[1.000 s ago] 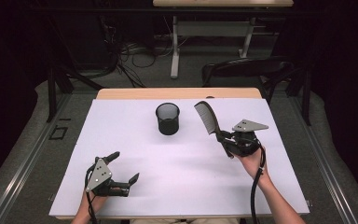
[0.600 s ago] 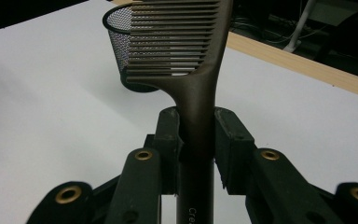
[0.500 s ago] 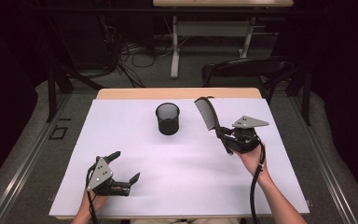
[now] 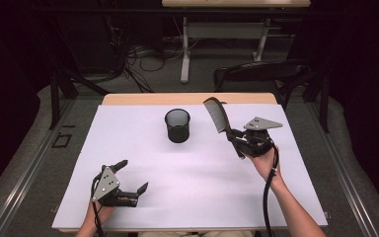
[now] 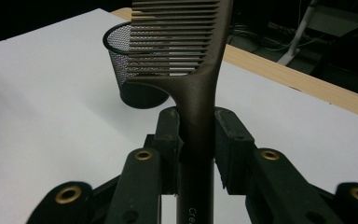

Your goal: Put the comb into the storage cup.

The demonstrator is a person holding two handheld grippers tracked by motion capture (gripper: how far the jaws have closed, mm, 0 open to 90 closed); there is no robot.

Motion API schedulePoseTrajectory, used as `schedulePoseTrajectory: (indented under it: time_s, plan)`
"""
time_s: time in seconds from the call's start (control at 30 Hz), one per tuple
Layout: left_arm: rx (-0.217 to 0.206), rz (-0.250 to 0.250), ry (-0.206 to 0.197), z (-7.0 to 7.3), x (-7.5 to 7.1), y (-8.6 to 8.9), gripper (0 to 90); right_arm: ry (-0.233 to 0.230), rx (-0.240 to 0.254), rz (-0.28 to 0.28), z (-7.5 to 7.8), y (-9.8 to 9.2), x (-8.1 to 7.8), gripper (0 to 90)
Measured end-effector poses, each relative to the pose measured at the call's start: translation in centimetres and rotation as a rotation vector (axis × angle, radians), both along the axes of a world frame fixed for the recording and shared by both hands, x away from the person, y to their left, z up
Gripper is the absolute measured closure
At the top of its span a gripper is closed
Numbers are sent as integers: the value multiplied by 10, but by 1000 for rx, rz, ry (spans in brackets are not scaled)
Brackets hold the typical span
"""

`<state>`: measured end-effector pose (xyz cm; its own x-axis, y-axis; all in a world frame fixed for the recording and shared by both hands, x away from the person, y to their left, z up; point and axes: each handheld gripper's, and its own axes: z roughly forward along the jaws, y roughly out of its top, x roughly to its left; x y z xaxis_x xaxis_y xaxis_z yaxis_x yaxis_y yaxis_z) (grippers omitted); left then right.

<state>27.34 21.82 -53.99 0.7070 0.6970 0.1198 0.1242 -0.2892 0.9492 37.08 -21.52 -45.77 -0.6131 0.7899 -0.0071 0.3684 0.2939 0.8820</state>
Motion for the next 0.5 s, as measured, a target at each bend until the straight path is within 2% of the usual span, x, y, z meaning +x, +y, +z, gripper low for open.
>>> schedulePoseTrajectory:
  time_s: [0.5]
  plan:
    - [2,-3,2,0,0,0,1,-12,-9,11,8,9,9,727]
